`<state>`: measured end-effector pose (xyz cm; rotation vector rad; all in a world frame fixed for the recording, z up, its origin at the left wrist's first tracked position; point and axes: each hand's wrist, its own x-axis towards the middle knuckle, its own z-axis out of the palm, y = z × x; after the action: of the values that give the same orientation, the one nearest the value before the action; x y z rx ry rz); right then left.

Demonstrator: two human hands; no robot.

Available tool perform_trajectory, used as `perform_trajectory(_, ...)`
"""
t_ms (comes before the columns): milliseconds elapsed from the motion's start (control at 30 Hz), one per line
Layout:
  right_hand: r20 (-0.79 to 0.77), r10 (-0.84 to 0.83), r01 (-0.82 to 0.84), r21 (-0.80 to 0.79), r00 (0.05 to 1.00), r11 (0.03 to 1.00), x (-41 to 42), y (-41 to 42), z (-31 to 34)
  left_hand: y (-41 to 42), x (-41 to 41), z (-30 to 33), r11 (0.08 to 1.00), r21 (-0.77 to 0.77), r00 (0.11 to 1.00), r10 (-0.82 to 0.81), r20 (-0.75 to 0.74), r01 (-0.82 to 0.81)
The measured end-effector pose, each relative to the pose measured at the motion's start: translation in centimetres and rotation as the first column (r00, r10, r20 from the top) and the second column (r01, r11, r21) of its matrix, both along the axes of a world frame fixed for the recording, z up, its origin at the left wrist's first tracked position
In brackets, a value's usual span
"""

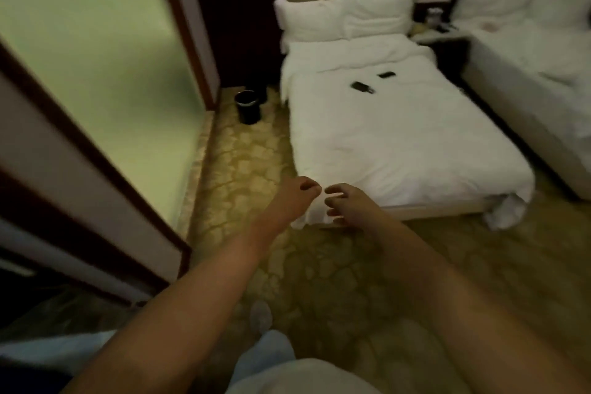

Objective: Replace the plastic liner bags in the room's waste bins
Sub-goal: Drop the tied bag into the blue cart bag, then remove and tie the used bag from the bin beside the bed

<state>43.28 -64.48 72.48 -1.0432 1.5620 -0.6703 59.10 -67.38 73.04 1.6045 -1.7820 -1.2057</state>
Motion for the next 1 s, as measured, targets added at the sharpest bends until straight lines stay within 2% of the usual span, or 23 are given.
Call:
perform_trajectory(133,-0.013,-0.206,0.206,-0.014,0.979,0.979,-9.4,3.8,-0.7,0.3,-10.0,-0.2,0.965,0.001,0.962,-0.261,0.08,0.262)
perform_trajectory(200,-0.018,-0.319,0.318,-0.019,0.948,0.948,-13.7,5.8,-1.1,0.8,-14.9,-0.6,0.938,0.014,0.936,-0.348,0.045,0.348)
perform_trajectory(367,0.015,-0.579,0.579,0.027,0.815,0.815,-22.9,10.7,-1.6,2.4,-26.8,-1.4,0.832,0.065,0.834,-0.552,0.007,0.55)
perform_trajectory(500,-0.003,-0.726,0.725,0.05,0.688,0.687,-30.4,13.4,-2.0,2.4,-36.7,-3.1,0.693,0.073,0.693,-0.72,0.03,0.717)
perform_trajectory(667,-0.037,-0.847,0.848,0.03,0.53,0.529,-39.7,14.3,-1.9,2.2,-48.7,-3.1,0.587,0.171,0.606,-0.791,-0.088,0.791)
perform_trajectory(900,-0.075,-0.925,0.928,0.041,0.372,0.37,-51.6,12.5,-2.0,-0.7,-63.0,-4.4,0.439,0.225,0.471,-0.875,-0.114,0.87)
perform_trajectory(1000,-0.07,-0.94,0.942,0.054,0.333,0.33,-55.3,12.4,-2.4,-1.1,-67.9,-4.7,0.396,0.249,0.433,-0.894,-0.115,0.884)
